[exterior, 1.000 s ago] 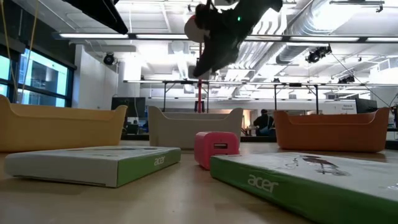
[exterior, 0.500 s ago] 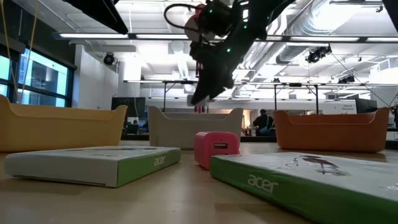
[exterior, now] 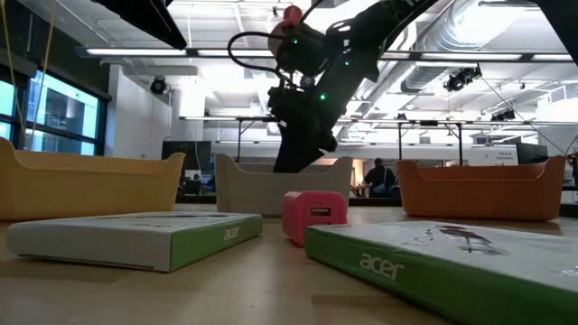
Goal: Pick and place items into bin
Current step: Put the pink charger adapter into the gray bin
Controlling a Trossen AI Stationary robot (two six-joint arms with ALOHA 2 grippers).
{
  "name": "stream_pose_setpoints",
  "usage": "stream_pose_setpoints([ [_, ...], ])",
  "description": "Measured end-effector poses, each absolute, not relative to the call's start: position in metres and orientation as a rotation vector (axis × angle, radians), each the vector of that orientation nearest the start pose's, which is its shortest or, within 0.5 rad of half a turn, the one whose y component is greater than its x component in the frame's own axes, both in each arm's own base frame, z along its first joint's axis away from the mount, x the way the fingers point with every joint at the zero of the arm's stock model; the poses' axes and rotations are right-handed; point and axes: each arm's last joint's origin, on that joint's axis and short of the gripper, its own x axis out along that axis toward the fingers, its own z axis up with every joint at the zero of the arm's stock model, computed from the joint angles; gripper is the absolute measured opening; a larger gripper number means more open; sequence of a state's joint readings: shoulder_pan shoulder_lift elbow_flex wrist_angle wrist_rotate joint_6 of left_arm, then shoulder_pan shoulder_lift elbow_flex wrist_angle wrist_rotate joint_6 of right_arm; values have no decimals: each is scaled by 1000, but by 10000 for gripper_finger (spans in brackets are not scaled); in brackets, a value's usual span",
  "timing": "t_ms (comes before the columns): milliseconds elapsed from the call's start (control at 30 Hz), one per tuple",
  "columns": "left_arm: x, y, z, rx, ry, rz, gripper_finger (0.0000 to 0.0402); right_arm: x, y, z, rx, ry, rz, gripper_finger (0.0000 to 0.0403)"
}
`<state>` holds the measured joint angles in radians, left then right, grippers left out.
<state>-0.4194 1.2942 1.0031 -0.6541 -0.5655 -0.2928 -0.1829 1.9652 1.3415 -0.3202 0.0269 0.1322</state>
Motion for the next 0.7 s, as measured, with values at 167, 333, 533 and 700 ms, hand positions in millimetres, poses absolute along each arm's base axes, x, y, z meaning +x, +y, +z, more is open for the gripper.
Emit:
stream_pose_setpoints([
  [167,238,-89,270,174,797,258,216,405,-76,175,197,930,-253,171],
  [333,238,-89,270,182,791,274,216,404,-75,180,202,934,-238,162],
  [533,238,-88,270,185,789,280,216,415,-76,213,124,939,-191,152],
  [700,238,-88,270,185,789,280,216,423,-67,251,68,928,-108,147],
])
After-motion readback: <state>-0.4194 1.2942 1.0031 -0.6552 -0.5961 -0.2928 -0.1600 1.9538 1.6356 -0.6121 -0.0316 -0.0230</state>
